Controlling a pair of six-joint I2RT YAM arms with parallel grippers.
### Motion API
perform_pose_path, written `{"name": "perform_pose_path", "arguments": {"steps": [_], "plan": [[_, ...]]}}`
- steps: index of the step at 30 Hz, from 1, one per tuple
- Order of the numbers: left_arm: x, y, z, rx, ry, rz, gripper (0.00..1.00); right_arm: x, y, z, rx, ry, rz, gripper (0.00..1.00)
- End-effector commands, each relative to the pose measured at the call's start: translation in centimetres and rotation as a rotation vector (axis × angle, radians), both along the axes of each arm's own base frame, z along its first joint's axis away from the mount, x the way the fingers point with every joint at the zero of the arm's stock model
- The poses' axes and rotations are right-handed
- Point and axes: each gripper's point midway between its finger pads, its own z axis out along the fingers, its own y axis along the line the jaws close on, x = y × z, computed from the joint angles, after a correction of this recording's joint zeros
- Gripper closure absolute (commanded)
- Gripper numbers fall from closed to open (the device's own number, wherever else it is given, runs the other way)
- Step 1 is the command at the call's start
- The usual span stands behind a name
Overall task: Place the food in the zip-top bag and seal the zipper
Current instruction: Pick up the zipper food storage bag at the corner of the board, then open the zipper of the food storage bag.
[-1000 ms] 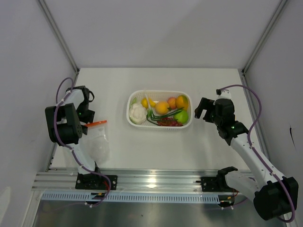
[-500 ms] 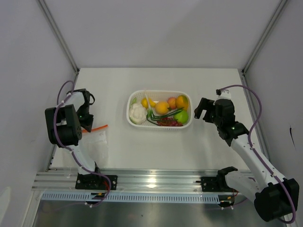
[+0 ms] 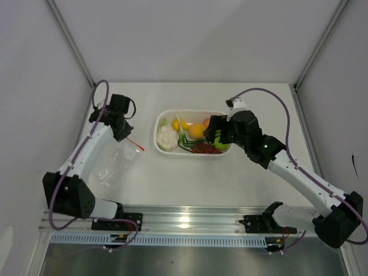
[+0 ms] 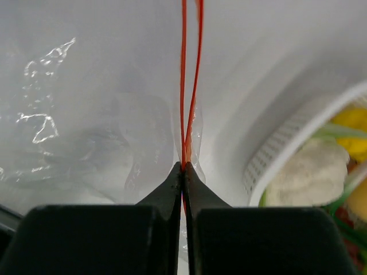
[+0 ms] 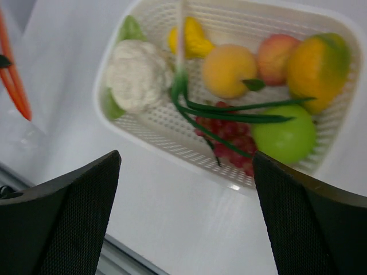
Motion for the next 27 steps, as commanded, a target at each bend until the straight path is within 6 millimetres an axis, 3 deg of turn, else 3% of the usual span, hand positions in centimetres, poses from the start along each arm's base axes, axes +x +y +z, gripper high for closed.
{"name": "perform_pose_path", "arguments": {"steps": [1,2,3,4,5,6,8,9,11,13,18,27], "plan": [[-1.2,-2.2,2.4,0.066,-0.109,-0.261,0.99,-0.8,4.6,2.7,0.065,-0.027,0.096,0.03],[-1.0,-3.6,3.0,0.030,-0.164,-0.317,0.99,-1.0,5.8,3.2,0.094,-0.021,0.120,0.03],[-2.0,-4.4,1.7,0.010,-0.153,-0.370,0.99,-1.4,7.4,2.7,0.101,-0.003,0.160,0.03],[-2.7,-5.0,2.8,-0.015,-0.215,-0.414,0.99,-1.6,8.7,3.2,0.131,-0.008,0.194,0.03],[-3.0,-6.7,2.5,-0.087,-0.252,-0.478,0.99,-1.7,9.7,3.6,0.161,0.001,0.205,0.04],[-3.8,-7.3,1.7,-0.109,-0.260,-0.536,1.00,-1.8,10.9,2.8,0.167,0.024,0.220,0.04],[-5.1,-8.7,2.6,-0.181,-0.349,-0.606,0.99,-1.9,13.3,2.7,0.231,0.053,0.258,0.06],[-5.8,-9.0,1.8,-0.197,-0.348,-0.625,0.99,-1.8,14.2,3.1,0.272,0.050,0.275,0.08],[-7.2,-10.1,2.1,-0.253,-0.391,-0.681,1.00,-1.7,15.7,2.9,0.334,0.092,0.280,0.13],[-8.2,-10.4,1.4,-0.278,-0.398,-0.708,1.00,-1.7,17.8,2.1,0.372,0.128,0.319,0.20],[-9.9,-11.5,1.4,-0.336,-0.423,-0.793,0.99,-2.7,23.2,0.5,0.388,0.174,0.384,0.24],[-11.2,-12.0,1.2,-0.379,-0.434,-0.818,0.99,-3.1,27.2,-1.0,0.368,0.198,0.434,0.35]]}}
